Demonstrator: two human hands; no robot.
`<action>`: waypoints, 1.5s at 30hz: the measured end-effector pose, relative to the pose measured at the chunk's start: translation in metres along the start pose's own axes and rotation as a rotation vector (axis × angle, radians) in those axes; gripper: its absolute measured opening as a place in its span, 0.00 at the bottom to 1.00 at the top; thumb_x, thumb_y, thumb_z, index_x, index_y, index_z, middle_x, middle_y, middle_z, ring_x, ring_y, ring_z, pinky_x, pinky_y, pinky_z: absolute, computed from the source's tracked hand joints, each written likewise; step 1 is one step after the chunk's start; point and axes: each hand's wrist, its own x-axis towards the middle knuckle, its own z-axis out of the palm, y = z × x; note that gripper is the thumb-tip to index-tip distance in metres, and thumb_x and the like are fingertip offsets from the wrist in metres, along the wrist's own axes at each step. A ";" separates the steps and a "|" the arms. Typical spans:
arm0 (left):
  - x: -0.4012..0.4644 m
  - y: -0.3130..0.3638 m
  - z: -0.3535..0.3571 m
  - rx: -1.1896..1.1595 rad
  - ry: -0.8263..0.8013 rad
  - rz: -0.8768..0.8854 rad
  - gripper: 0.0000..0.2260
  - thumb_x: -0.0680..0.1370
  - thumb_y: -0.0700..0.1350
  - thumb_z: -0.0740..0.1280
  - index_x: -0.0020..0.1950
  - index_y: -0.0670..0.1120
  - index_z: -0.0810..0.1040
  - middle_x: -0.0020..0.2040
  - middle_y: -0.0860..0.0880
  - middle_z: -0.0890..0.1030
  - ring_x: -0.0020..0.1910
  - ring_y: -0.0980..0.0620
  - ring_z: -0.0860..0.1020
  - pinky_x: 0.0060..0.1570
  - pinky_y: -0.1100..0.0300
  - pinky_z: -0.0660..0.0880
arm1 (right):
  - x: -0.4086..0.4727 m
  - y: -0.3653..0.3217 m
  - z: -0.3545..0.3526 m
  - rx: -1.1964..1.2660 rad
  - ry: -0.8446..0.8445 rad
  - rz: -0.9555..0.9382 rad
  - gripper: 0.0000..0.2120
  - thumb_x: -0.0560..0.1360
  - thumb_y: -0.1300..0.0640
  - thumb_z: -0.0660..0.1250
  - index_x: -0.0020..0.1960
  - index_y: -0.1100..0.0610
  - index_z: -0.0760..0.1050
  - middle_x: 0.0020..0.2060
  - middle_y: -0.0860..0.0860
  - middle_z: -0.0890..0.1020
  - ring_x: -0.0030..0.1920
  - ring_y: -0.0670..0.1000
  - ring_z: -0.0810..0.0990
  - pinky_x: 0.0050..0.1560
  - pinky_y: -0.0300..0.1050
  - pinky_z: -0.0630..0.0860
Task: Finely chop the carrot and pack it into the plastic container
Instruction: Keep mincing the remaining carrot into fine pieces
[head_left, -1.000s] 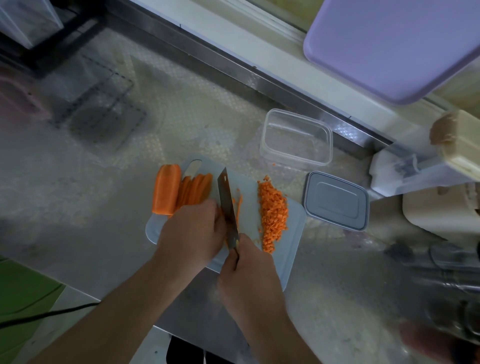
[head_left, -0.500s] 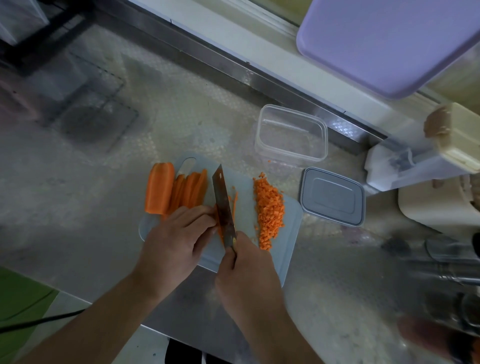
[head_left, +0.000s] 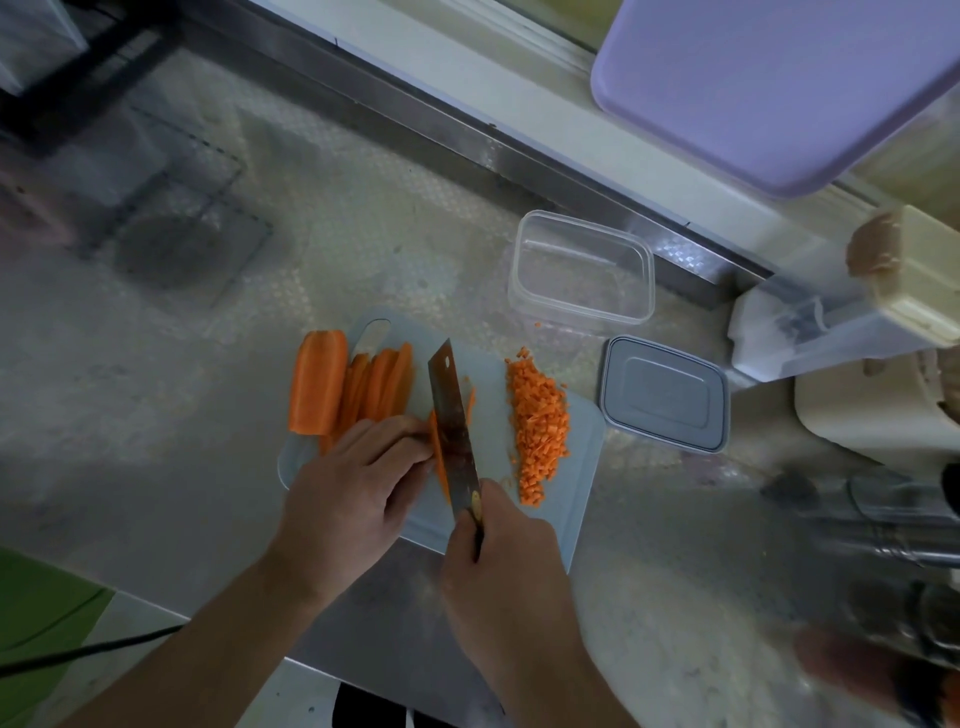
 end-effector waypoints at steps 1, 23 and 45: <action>0.000 0.000 0.000 0.002 0.001 0.003 0.06 0.83 0.44 0.69 0.55 0.45 0.85 0.58 0.53 0.83 0.50 0.50 0.81 0.46 0.55 0.79 | 0.000 0.000 0.000 -0.001 -0.007 0.005 0.09 0.81 0.53 0.55 0.42 0.51 0.63 0.30 0.51 0.73 0.29 0.51 0.72 0.30 0.44 0.64; 0.004 0.003 0.000 -0.020 0.037 0.001 0.03 0.79 0.44 0.71 0.50 0.46 0.85 0.57 0.55 0.83 0.53 0.52 0.81 0.54 0.60 0.76 | 0.006 -0.006 -0.003 -0.042 -0.016 -0.052 0.05 0.81 0.51 0.53 0.50 0.48 0.67 0.40 0.48 0.77 0.41 0.49 0.78 0.40 0.43 0.72; 0.000 -0.001 0.002 -0.045 0.057 -0.007 0.03 0.79 0.39 0.75 0.51 0.46 0.84 0.56 0.55 0.83 0.52 0.53 0.81 0.50 0.56 0.79 | 0.005 0.001 -0.005 0.034 0.042 -0.001 0.11 0.79 0.58 0.58 0.38 0.52 0.66 0.31 0.50 0.73 0.31 0.50 0.72 0.32 0.53 0.69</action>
